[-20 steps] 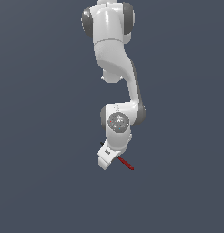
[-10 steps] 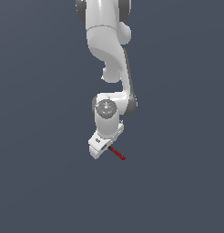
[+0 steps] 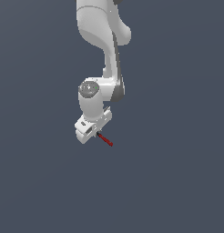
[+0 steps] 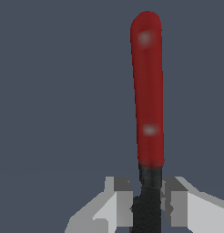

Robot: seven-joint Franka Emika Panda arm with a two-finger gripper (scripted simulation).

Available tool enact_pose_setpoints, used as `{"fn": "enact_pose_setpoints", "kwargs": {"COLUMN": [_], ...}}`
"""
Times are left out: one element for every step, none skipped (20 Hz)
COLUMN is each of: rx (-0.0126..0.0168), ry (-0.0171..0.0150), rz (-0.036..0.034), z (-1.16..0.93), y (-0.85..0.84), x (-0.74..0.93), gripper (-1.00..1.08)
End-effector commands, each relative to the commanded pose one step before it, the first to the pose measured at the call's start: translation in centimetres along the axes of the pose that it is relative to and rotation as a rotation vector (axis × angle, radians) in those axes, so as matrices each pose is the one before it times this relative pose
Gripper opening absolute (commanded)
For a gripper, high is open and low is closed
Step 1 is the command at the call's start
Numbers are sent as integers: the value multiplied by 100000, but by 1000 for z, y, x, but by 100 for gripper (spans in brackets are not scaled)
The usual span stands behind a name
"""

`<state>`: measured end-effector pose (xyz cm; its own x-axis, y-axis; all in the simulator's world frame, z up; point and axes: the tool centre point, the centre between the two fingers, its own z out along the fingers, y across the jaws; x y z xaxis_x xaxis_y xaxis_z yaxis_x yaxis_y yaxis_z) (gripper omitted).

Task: Pick up the object and move it to a goal position.

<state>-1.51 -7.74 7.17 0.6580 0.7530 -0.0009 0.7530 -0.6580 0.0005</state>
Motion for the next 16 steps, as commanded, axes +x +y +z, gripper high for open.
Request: {"fn": "enact_pose_setpoints", "kwargs": {"rx": [-33,0,0,0,34,0,0,0,0,30,0,0,0,0,0,0], "ry": [6,0,0,0,27,0,0,0,0,32,0,0,0,0,0,0], "rz": [-29,0,0,0,-22,0,0,0,0,-22,0,0,0,0,0,0], "z": [-821,-299,-288,-276,-252,-243,-224,-202,-181,-152,-136,-113,-89,-63,-37,-11], "y": [-128,-28,-22,-16,-16,-10,-8,-5,-2,0,8,13,18,22,19,7], "x": [-2018,-730,-699,-664,-617,-581,-532,-480,-425,-361,-312,-253,-193,-130,-70,-20], "gripper": [-100,-100,-100,-100,-100,-100,-100,-100,-100,-100,-100,-100,-100,-100,-100,-100]}}
